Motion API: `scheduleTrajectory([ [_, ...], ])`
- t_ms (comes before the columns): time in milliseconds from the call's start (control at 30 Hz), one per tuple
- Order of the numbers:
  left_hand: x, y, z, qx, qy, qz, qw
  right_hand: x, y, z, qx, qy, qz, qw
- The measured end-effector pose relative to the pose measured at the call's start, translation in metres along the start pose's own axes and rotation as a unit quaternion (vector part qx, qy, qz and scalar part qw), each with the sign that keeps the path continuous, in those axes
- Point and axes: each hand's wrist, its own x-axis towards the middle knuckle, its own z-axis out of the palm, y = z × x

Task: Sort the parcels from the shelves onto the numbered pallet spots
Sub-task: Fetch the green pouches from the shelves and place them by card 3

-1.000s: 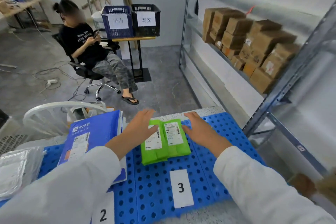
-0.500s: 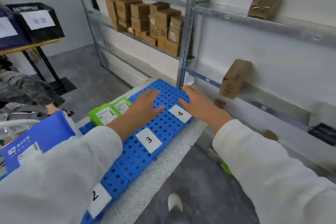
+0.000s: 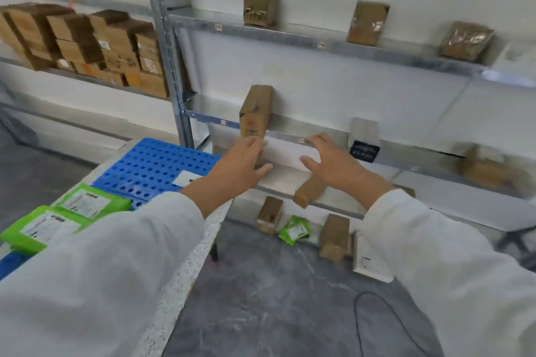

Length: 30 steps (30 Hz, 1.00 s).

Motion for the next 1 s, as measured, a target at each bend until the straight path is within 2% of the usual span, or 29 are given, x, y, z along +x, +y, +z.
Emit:
scheduleTrajectory([
  [167,0.030,0.051,0.043,-0.008,-0.027,0.050,0.998,-0.034,0.050,-0.016,-0.002,0.013,0.044,0.999],
  [333,0.048,0.094,0.098,-0.006,-0.057,0.081,0.995,-0.064,0.107,-0.001,0.020,0.011,0.097,0.995],
  [633,0.085,0.131,0.154,0.028,-0.114,0.052,0.992,-0.062,0.177,0.016,0.079,-0.008,0.093,0.993],
  [1000,0.141,0.161,0.182,0.068,-0.088,-0.005,0.994,-0.021,0.264,0.001,0.084,-0.034,0.059,0.994],
])
